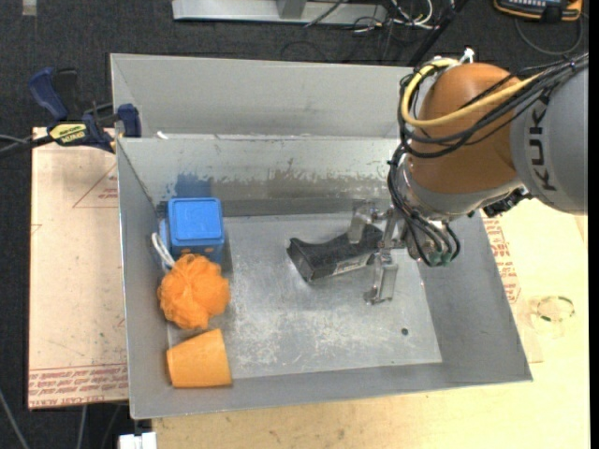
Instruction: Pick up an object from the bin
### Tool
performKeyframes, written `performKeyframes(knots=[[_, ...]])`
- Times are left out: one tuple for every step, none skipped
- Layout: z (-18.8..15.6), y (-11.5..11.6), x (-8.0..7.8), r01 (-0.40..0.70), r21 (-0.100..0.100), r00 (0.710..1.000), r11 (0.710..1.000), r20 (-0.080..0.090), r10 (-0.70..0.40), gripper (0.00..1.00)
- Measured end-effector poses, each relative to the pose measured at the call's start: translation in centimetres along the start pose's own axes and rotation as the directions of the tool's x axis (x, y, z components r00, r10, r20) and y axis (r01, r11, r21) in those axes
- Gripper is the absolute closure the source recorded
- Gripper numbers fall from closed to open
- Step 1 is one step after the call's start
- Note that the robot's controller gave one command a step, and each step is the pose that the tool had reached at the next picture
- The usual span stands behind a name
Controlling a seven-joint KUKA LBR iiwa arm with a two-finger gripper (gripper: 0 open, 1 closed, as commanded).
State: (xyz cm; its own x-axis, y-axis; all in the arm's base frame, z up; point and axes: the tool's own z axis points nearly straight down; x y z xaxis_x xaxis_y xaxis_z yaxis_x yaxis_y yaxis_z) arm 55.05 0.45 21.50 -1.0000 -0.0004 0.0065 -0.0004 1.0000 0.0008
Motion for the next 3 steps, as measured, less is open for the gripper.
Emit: performKeyframes(knots=[[-0.4,0.0,-0.1,0.0,0.0,1.0,1.0,0.008,0.0,0.0],[4.4,-0.6,-2.8,0.064,0.001,0.998,0.998,0.014,-0.064,0.0],[6.6,-1.1,-6.2,0.042,-0.001,0.999,0.999,0.007,-0.042,0.0]])
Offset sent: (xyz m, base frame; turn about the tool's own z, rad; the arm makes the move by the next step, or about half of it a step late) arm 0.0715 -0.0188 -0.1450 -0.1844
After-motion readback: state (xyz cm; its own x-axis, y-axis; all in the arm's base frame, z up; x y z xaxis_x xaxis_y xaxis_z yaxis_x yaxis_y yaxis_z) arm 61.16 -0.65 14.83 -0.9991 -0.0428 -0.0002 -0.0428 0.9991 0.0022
